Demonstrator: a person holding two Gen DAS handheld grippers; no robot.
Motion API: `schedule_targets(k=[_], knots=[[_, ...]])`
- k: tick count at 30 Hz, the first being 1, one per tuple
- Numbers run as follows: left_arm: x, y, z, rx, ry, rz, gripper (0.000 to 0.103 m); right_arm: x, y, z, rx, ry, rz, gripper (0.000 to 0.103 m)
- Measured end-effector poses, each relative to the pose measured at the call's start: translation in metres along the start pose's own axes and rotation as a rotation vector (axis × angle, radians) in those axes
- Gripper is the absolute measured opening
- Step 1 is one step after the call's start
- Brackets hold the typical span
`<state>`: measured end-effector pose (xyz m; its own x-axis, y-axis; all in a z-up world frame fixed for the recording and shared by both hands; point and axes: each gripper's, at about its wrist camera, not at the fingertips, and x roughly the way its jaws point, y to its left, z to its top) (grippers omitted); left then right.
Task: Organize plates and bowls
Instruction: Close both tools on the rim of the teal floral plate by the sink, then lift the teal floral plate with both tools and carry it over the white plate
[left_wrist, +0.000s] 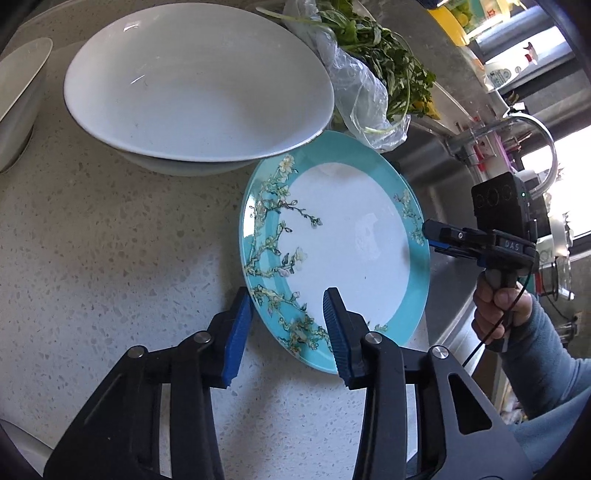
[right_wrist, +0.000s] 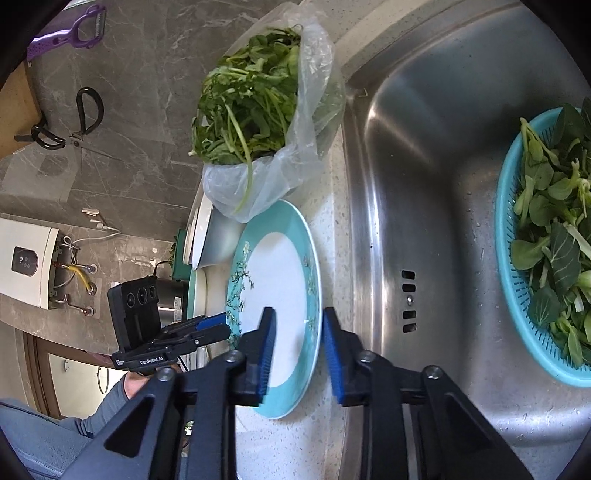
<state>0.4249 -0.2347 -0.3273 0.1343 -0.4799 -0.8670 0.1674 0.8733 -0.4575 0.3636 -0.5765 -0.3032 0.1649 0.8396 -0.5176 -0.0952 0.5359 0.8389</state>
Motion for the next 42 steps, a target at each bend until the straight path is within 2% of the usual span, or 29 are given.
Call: schedule_targets(k=[4, 7, 8, 9, 15, 22, 30, 38, 42], knots=[[0.002, 0.002, 0.003, -0.022, -0.012, -0.001, 0.036, 0.001, -0.002, 0.003, 0.007, 0.008, -0.03, 0.013], [0.001, 0.004, 0.002, -0.052, -0.027, 0.027, 0.024, 0.0, -0.001, 0.0, -0.001, 0.011, -0.052, 0.01], [-0.002, 0.007, -0.001, -0.068, -0.035, 0.041, 0.016, -0.001, 0.0, -0.001, -0.006, 0.011, -0.064, 0.01], [-0.002, 0.009, -0.002, -0.084, -0.042, 0.046, 0.013, -0.001, 0.002, -0.001, -0.011, 0.011, -0.076, 0.01], [0.002, 0.0, 0.001, -0.066, -0.045, 0.092, 0.013, 0.0, 0.007, -0.005, 0.002, 0.003, -0.107, 0.01], [0.009, -0.011, -0.001, -0.042, -0.033, 0.1, 0.013, 0.001, 0.011, -0.008, 0.016, 0.004, -0.127, 0.01], [0.016, -0.03, -0.019, -0.017, -0.031, 0.098, 0.014, -0.002, 0.023, -0.015, 0.011, -0.007, -0.144, 0.01], [-0.002, -0.037, -0.036, -0.016, -0.077, 0.085, 0.014, -0.003, 0.047, -0.023, -0.024, -0.012, -0.141, 0.01], [-0.029, -0.038, -0.054, -0.028, -0.122, 0.076, 0.013, -0.001, 0.064, -0.03, -0.048, -0.01, -0.133, 0.01]])
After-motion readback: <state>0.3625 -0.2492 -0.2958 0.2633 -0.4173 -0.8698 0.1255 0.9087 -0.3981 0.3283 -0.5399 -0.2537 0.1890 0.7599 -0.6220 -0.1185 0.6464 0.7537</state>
